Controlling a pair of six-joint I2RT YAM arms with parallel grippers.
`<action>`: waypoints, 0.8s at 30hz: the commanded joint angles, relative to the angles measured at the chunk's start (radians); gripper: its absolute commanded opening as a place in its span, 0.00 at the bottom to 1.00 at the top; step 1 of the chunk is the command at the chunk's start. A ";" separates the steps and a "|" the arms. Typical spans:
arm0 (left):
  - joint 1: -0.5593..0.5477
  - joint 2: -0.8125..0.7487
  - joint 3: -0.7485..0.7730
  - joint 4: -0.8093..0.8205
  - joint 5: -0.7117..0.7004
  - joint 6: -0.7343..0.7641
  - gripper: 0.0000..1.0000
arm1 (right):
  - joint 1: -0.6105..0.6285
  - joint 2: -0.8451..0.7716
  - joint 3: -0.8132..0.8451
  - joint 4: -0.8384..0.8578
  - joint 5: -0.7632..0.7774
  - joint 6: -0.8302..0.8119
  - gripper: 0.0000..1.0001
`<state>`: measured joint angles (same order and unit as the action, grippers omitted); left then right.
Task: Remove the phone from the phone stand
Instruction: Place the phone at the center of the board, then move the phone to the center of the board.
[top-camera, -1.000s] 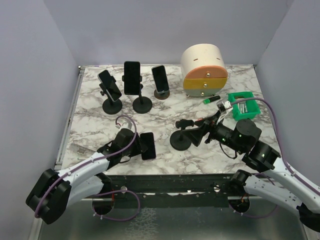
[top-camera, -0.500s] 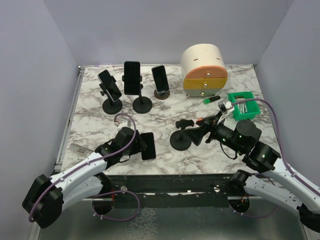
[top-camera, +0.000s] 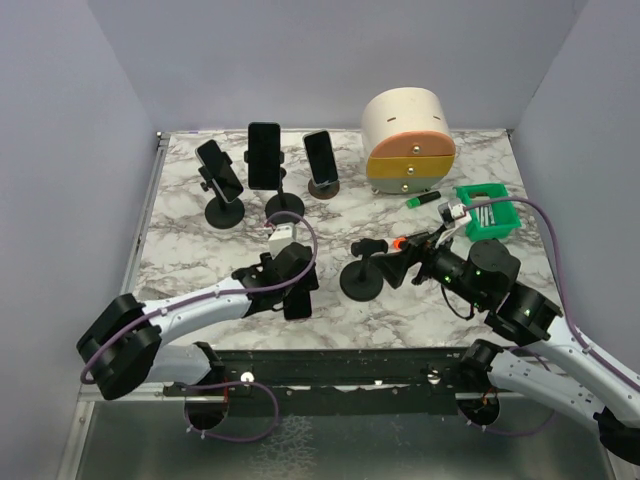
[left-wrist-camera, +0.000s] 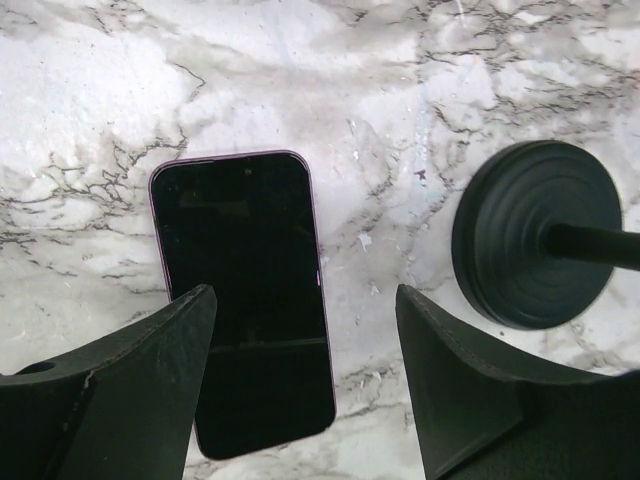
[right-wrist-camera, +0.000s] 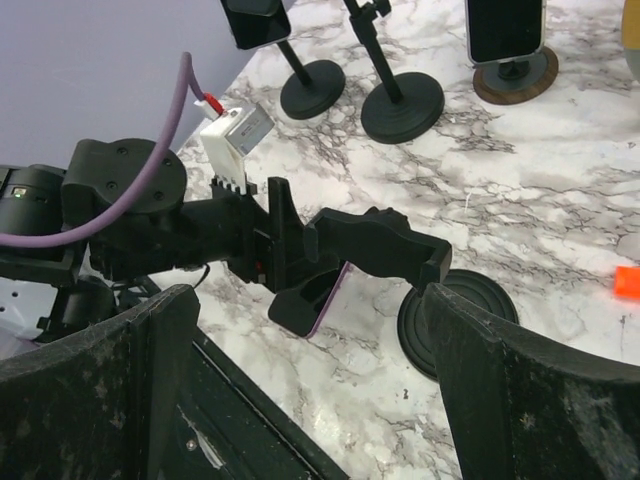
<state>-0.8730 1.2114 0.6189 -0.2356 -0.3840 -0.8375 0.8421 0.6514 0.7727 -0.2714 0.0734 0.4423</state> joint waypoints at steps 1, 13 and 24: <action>-0.024 0.106 0.054 0.004 -0.105 0.013 0.73 | 0.001 -0.015 0.013 -0.045 0.052 -0.019 0.99; -0.093 0.314 0.144 -0.143 -0.272 -0.057 0.82 | 0.001 -0.038 0.026 -0.085 0.096 -0.027 0.99; -0.093 0.279 0.059 -0.158 -0.282 -0.075 0.81 | 0.000 -0.047 0.021 -0.091 0.101 -0.029 0.99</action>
<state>-0.9646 1.5234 0.7387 -0.3389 -0.6479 -0.8917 0.8421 0.6140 0.7753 -0.3435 0.1459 0.4316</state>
